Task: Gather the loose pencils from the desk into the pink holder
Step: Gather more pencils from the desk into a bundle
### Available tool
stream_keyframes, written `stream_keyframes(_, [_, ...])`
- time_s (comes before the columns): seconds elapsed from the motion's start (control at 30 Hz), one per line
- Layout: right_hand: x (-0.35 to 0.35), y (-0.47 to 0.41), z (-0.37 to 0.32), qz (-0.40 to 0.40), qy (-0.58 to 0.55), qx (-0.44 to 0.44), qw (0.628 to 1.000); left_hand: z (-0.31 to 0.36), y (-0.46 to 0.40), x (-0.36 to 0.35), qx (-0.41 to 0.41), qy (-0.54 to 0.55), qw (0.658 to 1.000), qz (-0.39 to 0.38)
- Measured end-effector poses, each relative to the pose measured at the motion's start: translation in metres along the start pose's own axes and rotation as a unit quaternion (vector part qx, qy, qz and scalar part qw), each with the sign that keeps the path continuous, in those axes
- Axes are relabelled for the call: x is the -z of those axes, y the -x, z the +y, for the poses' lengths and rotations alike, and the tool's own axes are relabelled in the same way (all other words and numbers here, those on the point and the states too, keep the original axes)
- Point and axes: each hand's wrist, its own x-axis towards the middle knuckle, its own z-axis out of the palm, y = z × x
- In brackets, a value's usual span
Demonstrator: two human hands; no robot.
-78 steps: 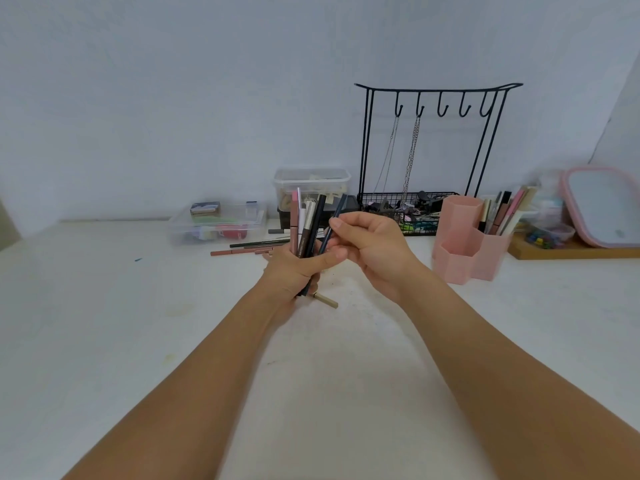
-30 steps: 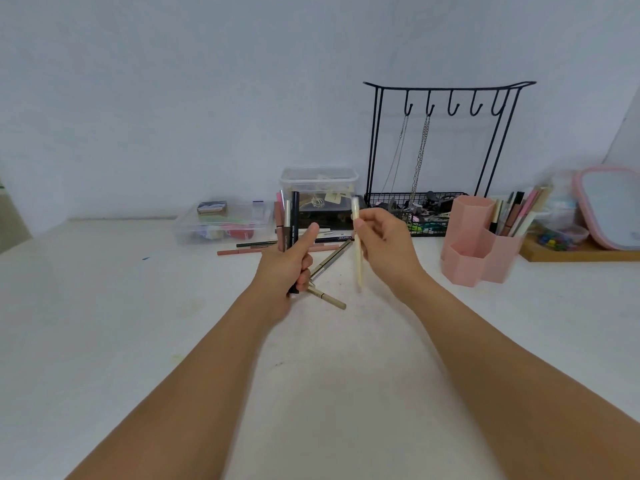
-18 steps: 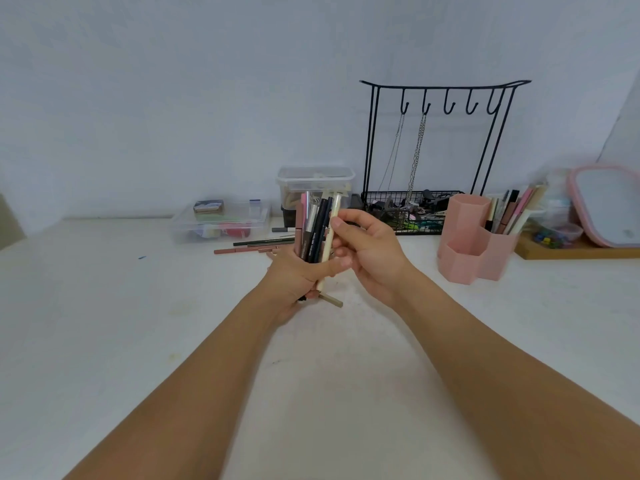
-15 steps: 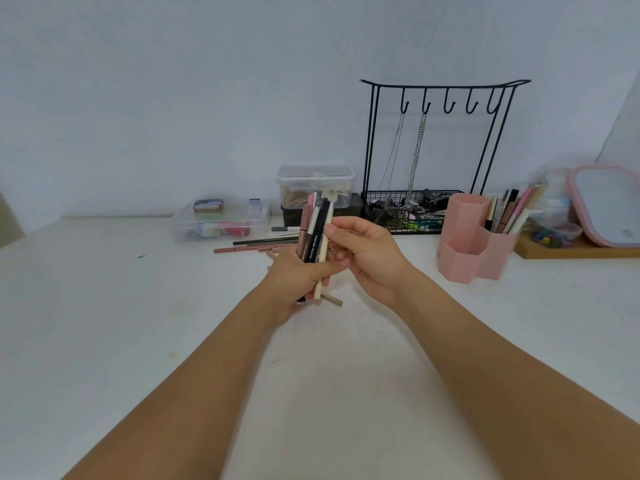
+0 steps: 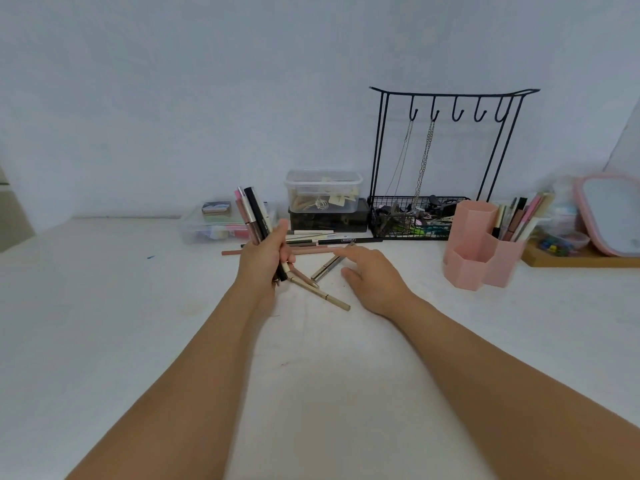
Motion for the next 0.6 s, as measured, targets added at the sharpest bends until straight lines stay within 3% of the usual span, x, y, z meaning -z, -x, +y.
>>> stream_keyframes(0.2, [0.001,-0.004,-0.003,-0.028,0.057,-0.003,0.998,-0.007,0.006,0.003,0.001,-0.088,0.996,0.015])
stream_keyframes(0.43, [0.013,-0.007,-0.012,-0.06,0.138,0.048,0.987,-0.01,0.007,0.004,0.009,-0.096,0.995,0.021])
stream_keyframes(0.6, [0.032,-0.006,0.001,-0.043,0.138,0.026,0.989,-0.01,0.004,0.002,0.014,-0.094,0.995,0.014])
